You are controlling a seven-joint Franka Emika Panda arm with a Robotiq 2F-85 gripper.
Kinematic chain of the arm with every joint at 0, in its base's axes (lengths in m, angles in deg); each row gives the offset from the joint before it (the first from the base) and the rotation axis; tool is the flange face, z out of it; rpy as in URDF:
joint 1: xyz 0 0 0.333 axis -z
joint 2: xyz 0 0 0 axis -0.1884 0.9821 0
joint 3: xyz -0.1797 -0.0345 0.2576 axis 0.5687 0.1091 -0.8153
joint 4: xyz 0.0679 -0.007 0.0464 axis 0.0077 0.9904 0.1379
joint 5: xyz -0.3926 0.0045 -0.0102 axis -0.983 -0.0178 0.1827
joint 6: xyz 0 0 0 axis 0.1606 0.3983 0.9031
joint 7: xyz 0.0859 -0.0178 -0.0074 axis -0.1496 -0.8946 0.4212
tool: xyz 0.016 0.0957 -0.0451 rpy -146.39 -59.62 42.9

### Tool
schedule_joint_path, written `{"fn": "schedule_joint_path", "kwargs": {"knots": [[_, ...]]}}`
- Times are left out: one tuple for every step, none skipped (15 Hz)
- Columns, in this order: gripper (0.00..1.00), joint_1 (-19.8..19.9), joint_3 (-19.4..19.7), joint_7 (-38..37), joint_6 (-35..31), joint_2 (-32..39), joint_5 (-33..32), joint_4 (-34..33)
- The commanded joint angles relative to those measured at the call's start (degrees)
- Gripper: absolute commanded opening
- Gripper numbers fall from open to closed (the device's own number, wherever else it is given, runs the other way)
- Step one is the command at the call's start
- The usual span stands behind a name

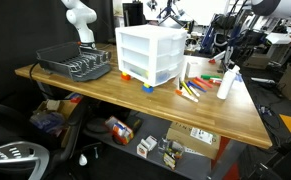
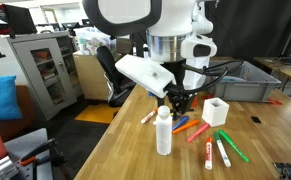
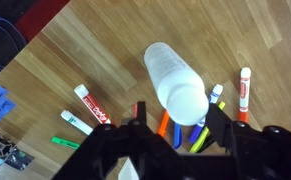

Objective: Remove the lid from the white can on the table

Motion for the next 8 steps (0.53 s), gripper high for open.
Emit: {"fn": "schedule_joint_path", "kwargs": {"knots": [[0.47, 0.4, -0.5, 1.1, -0.7, 0.0, 1.6, 0.5], [0.35, 0.4, -0.5, 1.3, -0.5, 0.0, 1.9, 0.4], [0.27, 0.4, -0.5, 1.2, -0.5, 0.0, 1.8, 0.4], [0.21, 0.4, -0.5, 1.1, -0.6, 0.0, 1.8, 0.4], [0.14, 0.3, -0.5, 0.9, -0.6, 0.0, 1.7, 0.4], [0.15, 0.3, -0.5, 0.8, -0.7, -0.1, 1.6, 0.4], [0.15, 0.2, -0.4, 0.5, -0.9, -0.1, 1.3, 0.5], [0.16, 0.1, -0.4, 0.2, -1.0, -0.1, 1.0, 0.5]]}}
